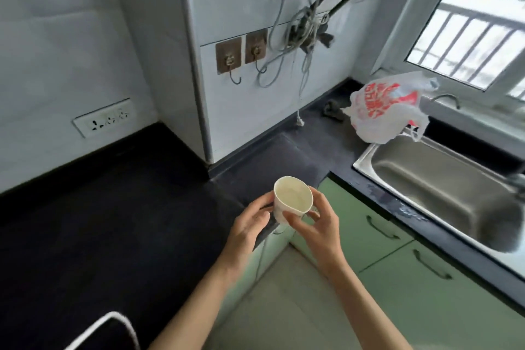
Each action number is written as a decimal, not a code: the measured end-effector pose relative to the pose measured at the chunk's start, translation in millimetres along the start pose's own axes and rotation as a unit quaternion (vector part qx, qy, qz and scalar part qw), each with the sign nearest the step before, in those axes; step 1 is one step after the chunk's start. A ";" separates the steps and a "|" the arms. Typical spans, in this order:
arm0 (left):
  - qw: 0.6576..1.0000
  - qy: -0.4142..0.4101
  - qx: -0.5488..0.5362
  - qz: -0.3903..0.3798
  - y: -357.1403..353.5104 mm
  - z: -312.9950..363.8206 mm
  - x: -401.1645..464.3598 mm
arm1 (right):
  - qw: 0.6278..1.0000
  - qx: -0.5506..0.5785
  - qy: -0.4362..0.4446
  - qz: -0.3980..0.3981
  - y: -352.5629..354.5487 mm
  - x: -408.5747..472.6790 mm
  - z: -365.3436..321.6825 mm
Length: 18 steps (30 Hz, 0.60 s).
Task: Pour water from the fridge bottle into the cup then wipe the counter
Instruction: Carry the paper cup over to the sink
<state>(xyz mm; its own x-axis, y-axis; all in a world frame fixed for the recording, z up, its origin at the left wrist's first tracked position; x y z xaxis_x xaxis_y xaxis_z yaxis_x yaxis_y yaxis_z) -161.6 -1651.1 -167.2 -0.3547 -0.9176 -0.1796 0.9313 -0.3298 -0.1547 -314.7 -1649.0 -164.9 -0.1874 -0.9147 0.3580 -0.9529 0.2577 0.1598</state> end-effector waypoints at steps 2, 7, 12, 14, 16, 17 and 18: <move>1.000 0.000 -0.005 -0.004 -31.0 -5.2 6.6 | 1.000 -0.008 0.006 0.005 31.2 0.7 2.2; 1.000 0.022 -0.001 -0.017 -89.4 -17.7 24.4 | 0.999 -0.032 -0.010 0.013 93.8 4.9 17.2; 0.999 0.026 0.002 -0.023 -122.2 -16.7 50.9 | 0.999 -0.028 -0.012 0.012 128.8 24.5 34.6; 0.999 0.037 0.004 -0.021 -125.7 -16.9 68.1 | 0.999 -0.030 -0.012 0.012 134.0 38.9 43.1; 0.999 0.042 0.007 -0.015 -123.3 -15.2 89.5 | 0.999 -0.028 -0.011 0.014 134.6 56.7 52.1; 0.999 0.042 0.006 -0.014 -120.9 -13.9 101.1 | 0.999 -0.028 -0.011 0.013 133.2 66.3 56.5; 0.999 0.043 0.004 -0.015 -118.8 -12.2 112.8 | 0.999 -0.028 -0.013 0.014 131.4 76.5 61.5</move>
<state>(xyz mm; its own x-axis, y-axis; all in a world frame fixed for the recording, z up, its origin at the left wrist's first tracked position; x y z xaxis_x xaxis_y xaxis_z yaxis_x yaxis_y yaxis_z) -313.3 -1712.6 -180.9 -0.3883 -0.8846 -0.2582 0.9205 -0.3591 -0.1538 -468.9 -1704.2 -173.1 -0.2200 -0.9146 0.3392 -0.9324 0.2994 0.2026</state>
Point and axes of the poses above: each hand's wrist, its own x-axis towards the middle knuckle, its own y-axis out of the back of the hand, z = x × y, the point moved 8 cm from there along x, towards the middle knuckle, and after that the axes turned 9 degrees about y, right-handed, at the moved point
